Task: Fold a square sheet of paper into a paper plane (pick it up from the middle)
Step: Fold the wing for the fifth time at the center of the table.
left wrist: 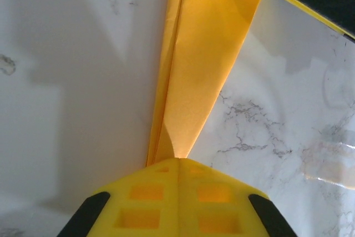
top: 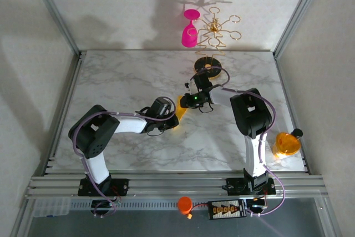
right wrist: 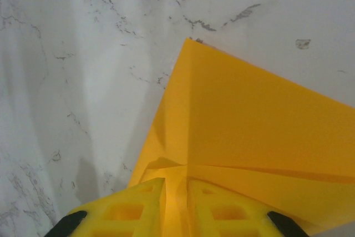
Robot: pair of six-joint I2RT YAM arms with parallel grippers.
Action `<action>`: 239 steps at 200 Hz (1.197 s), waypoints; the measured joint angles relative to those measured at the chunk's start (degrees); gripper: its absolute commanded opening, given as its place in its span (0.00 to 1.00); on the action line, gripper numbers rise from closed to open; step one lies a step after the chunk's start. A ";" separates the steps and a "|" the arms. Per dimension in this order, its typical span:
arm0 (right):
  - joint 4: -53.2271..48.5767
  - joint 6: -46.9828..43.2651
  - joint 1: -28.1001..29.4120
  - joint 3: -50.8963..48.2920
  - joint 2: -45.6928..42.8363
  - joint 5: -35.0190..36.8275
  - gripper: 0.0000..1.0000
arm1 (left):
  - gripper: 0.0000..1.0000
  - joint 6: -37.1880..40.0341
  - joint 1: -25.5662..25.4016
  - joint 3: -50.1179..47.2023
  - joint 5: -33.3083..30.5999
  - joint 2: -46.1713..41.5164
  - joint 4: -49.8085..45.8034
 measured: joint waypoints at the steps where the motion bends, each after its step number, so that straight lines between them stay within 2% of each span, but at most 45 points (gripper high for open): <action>1: -0.02 0.00 0.00 0.00 0.00 0.00 0.20 | 0.06 0.04 0.00 0.00 0.04 -0.02 -0.04; 35: -0.33 0.48 0.07 0.13 0.04 0.57 0.20 | 0.09 0.26 0.11 1.62 0.94 -1.01 -0.61; 99: -0.94 2.21 0.26 0.61 0.17 1.22 0.20 | 0.05 -0.83 0.57 7.61 -0.44 3.06 1.05; 153: -1.25 3.30 0.26 0.83 0.24 1.20 0.20 | 0.00 -2.21 0.81 7.61 -3.65 5.84 0.72; 239: -3.23 4.50 -0.42 2.29 -1.36 0.74 0.20 | 0.00 -6.08 0.79 6.49 -6.05 6.08 1.49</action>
